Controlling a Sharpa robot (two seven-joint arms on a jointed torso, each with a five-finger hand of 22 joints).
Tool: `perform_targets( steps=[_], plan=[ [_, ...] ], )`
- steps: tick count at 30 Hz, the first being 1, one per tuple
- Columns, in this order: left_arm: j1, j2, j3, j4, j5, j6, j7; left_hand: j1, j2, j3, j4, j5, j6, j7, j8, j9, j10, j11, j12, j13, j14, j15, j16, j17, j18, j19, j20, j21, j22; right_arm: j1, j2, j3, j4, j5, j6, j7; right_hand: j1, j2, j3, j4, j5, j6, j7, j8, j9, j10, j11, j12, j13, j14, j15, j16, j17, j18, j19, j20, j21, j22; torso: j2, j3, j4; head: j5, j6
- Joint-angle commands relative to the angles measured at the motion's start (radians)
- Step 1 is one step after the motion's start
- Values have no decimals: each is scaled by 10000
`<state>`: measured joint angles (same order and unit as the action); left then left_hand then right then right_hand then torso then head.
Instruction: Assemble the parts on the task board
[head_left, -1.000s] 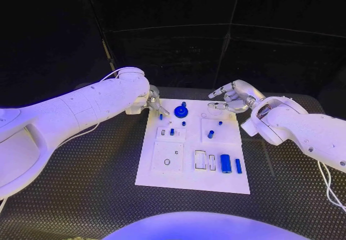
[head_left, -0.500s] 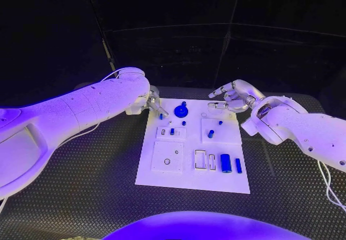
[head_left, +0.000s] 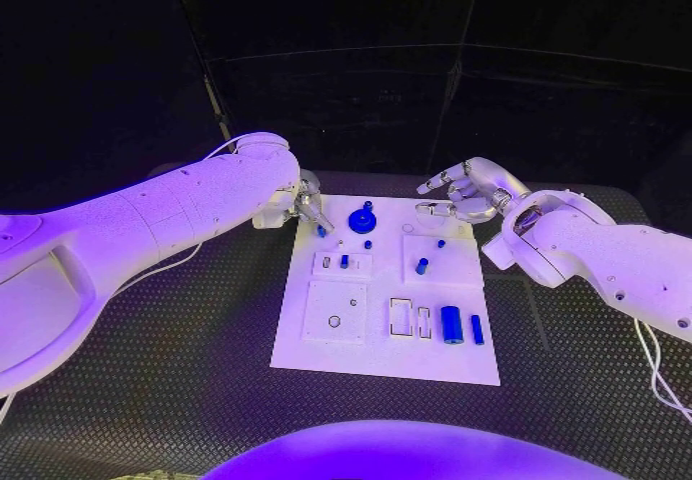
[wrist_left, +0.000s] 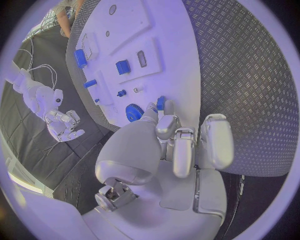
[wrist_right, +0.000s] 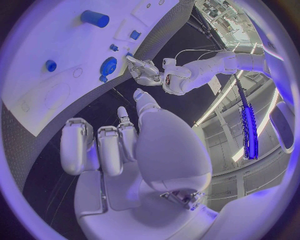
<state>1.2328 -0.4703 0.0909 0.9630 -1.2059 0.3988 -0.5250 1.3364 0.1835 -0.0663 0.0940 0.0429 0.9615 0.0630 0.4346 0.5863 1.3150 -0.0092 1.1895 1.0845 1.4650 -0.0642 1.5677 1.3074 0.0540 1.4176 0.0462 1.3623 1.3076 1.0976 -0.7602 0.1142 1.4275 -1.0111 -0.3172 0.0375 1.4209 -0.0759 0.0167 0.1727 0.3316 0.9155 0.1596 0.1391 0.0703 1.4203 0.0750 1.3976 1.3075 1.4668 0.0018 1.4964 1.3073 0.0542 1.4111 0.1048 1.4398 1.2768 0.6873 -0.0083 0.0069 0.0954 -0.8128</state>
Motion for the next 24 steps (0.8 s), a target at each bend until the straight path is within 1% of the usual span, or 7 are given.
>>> perform_targets(
  steps=[1,4,8,17,22,23,24],
  plan=[
    [5,9,0,16,559,235,80,371,132,249,-270,56,-42,-89,-30,11,-40,-84,-38,-24,1058,-71,31,2634,89,47,-48,24,230,16,16,8,5,-17,71,73,-90,33,-1,-50,18,54,-3,57,-16,0,-32,-21,460,605,-59,-46,536,87,-42,-10,-41,-12,-3,0,3,2,-20],
    [2,-14,0,38,668,188,94,734,241,671,-621,59,-99,-88,-86,-18,-75,-92,-99,-69,1058,-86,31,2634,84,54,-67,32,250,16,23,8,-1,-17,84,72,-90,33,-1,-50,18,54,-3,57,-16,0,-32,-21,460,605,-59,-46,536,87,-42,-10,-41,-12,-1,0,5,7,-29],
    [-3,-70,0,91,728,69,115,819,186,1056,-888,54,-114,-38,-116,-32,-104,-48,-178,-141,1058,-59,31,2634,78,57,-63,33,265,15,29,8,-6,-17,96,73,-90,33,-1,-50,18,54,-3,57,-16,0,-32,-21,460,605,-59,-46,536,87,-42,-10,-41,-12,0,-2,-1,3,-31],
    [-31,-334,2,446,759,-550,187,455,-135,1911,-1212,49,-77,-12,-104,-11,-63,-14,-247,-215,1058,-31,31,2634,73,74,-30,43,314,15,24,8,-17,-17,102,77,-90,33,-1,-50,18,54,-3,57,-16,0,-32,-21,460,605,-59,-46,536,87,-42,-10,-41,-12,1,-7,4,4,-54],
    [-50,-715,5,1069,763,-1056,198,126,-350,2507,-1337,52,-57,-12,-62,28,-14,-29,-250,-228,1058,-35,31,2634,69,100,-35,61,357,14,9,8,-36,-17,103,79,-90,33,-1,-50,18,54,-3,57,-16,0,-32,-21,460,605,-59,-46,536,87,-42,-10,-41,-12,-17,-3,20,7,-71],
    [-51,-753,5,1133,764,-1097,196,126,-350,2507,-1337,52,-57,-12,-62,28,-14,-29,-250,-228,1058,-35,31,2634,69,100,-35,61,357,14,8,8,-37,-17,103,79,-93,39,1,-53,25,54,-3,59,-16,1,-32,-20,462,605,-60,-46,536,87,-41,-11,-42,-12,-20,-1,26,4,-75],
    [-56,-854,5,1298,768,-1199,192,8,-429,2715,-1368,50,-51,-26,-43,44,-2,-38,-255,-239,1058,-39,31,2634,67,108,-35,65,370,14,3,8,-40,-17,102,79,-97,48,3,-58,36,53,-4,61,-16,3,-33,-17,465,605,-60,-47,536,87,-40,-12,-43,-13,-18,0,25,8,-75]
  ],
)
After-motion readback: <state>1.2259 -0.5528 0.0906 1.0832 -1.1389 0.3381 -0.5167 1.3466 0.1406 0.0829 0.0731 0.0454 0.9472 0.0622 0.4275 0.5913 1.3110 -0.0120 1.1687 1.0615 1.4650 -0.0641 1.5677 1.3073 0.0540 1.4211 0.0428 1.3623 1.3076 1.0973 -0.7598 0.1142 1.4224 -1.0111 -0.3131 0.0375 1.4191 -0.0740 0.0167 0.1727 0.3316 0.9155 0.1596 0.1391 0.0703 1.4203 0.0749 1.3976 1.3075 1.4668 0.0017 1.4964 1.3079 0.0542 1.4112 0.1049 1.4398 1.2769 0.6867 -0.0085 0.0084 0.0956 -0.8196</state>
